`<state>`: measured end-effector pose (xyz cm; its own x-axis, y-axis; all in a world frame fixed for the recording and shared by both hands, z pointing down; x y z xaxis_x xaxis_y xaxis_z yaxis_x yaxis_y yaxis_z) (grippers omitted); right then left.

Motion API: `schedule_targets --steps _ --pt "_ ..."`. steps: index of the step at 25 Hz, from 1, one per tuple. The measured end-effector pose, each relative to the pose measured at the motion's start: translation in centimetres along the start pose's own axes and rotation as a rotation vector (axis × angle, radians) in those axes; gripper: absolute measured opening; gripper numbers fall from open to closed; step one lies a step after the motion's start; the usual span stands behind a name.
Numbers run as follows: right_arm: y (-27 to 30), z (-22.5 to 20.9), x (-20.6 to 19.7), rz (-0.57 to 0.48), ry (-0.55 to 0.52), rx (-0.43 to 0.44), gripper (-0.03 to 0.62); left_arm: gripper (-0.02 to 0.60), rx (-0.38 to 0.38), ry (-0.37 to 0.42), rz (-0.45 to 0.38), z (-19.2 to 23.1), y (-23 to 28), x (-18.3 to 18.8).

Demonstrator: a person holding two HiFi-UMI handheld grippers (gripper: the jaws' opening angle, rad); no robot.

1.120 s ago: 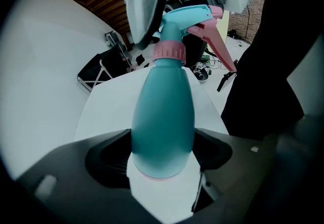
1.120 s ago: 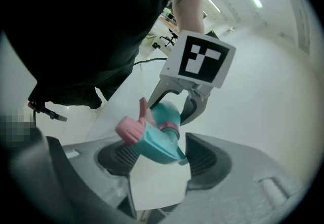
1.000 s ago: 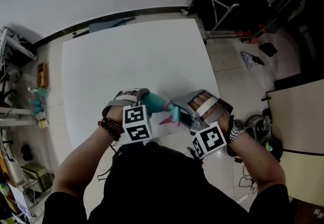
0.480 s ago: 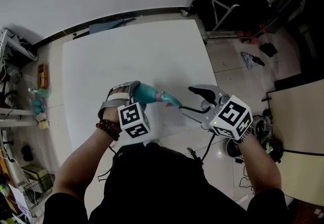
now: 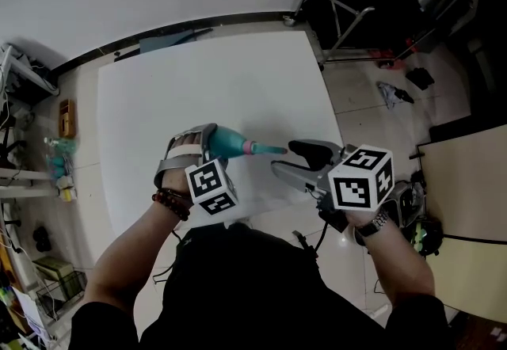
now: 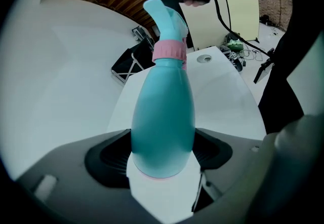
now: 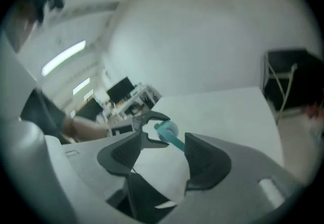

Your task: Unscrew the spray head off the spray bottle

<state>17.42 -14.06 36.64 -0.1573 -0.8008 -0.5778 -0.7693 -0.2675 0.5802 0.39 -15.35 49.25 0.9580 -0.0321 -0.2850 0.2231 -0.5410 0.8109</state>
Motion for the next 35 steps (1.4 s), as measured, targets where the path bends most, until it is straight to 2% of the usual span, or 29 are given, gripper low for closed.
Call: schedule_targets --steps 3,5,6,10,12,19,28,33,35 --pt "-0.1 0.1 0.1 -0.082 0.407 0.227 0.256 0.397 0.082 0.009 0.028 1.0 -0.2 -0.4" --pt "0.7 0.4 -0.7 -0.096 0.610 0.380 0.256 0.399 0.125 0.013 0.027 1.4 -0.4 -0.4" --pt "1.2 0.2 -1.3 -0.101 0.687 0.420 0.256 0.399 0.144 0.019 0.023 1.5 -0.5 -0.3" --pt "2.4 -1.1 -2.7 -0.184 0.931 0.470 0.256 0.399 0.214 0.055 0.003 2.1 -1.1 0.4" --pt "3.0 -1.3 -2.8 -0.225 1.007 0.485 0.256 0.399 0.247 0.079 -0.002 2.2 -1.4 0.6" --pt "4.8 -2.0 -3.4 -0.269 1.107 0.460 0.256 0.399 0.337 0.160 -0.014 2.3 -2.2 1.9" --pt "5.3 -2.4 -3.9 -0.271 1.136 0.476 0.245 0.399 0.337 0.203 0.002 1.1 -2.1 2.4" --pt "5.9 -2.1 -3.9 -0.224 1.068 0.491 0.224 0.399 0.318 0.165 -0.002 1.3 -1.7 1.9" --pt "6.0 -1.8 -4.1 -0.193 1.013 0.487 0.168 0.399 0.311 0.151 0.002 1.4 -1.5 1.5"
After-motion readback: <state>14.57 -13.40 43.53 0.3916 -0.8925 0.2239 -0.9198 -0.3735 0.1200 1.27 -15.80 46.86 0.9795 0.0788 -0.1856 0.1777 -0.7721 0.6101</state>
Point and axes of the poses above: the fingertips, and each gripper's own axes: y forward along the fingers, z to its left, x out of its top, the point moved 7 cm from there along -y, backward along the fingers, and after that the axes turned 8 degrees about y, right-handed, at the moved point
